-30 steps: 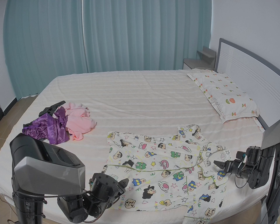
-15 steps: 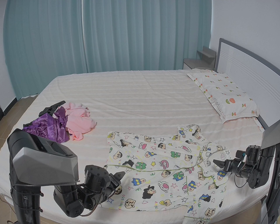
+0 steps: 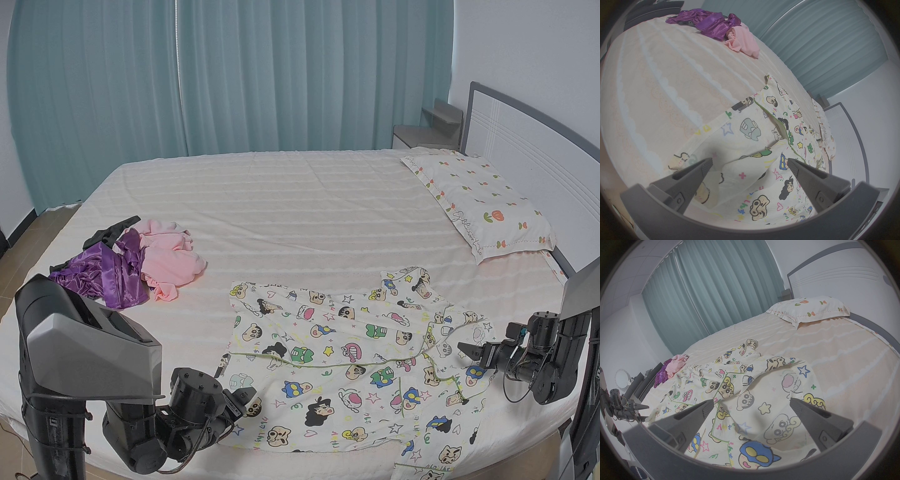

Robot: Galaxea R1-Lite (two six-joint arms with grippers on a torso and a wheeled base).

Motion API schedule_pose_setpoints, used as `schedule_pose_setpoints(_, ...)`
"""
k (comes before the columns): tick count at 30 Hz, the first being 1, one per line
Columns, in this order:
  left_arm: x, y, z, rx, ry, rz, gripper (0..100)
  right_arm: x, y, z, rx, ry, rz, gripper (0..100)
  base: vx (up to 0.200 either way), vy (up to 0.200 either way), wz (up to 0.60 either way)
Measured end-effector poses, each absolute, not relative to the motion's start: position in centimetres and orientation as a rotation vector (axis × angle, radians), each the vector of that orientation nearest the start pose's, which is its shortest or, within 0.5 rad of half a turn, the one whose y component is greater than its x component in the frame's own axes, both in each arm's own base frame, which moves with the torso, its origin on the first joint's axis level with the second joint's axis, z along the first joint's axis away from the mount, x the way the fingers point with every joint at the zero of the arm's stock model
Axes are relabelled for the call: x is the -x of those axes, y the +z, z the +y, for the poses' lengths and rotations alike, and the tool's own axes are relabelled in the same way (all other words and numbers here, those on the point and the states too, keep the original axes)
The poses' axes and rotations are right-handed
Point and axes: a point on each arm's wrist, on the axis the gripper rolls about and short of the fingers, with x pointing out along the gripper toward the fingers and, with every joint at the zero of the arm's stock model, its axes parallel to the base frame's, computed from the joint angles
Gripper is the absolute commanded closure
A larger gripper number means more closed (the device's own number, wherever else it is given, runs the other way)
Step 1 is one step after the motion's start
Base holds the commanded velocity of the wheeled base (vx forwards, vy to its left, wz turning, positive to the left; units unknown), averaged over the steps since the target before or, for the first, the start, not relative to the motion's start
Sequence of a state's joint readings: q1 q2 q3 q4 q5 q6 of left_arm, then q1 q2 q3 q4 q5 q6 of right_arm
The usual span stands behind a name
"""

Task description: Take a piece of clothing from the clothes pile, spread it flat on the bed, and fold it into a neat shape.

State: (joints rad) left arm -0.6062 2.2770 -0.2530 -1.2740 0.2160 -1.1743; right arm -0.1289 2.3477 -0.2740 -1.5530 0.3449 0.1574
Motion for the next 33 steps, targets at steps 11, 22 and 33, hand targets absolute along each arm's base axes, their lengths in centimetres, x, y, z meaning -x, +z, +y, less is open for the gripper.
schedule_pose_setpoints(11, -21.1, -2.4, -15.5, 0.864, 0.028, 0.815, 0, -27.5, -2.1, -2.3, -0.268, 0.176, 0.523, 0, 0.000, 0.000, 0.00)
schedule_pose_setpoints(22, -20.5, -2.5, -17.1, 0.828, 0.005, 0.792, 0, -27.5, -2.1, -2.3, -0.269, 0.178, 0.523, 0, 0.000, 0.000, 0.00)
schedule_pose_setpoints(33, -24.0, -2.0, -17.4, 0.937, -0.002, 0.589, 0, -27.5, -2.1, -2.3, -0.269, 0.178, 0.523, 0, 0.000, 0.000, 0.00)
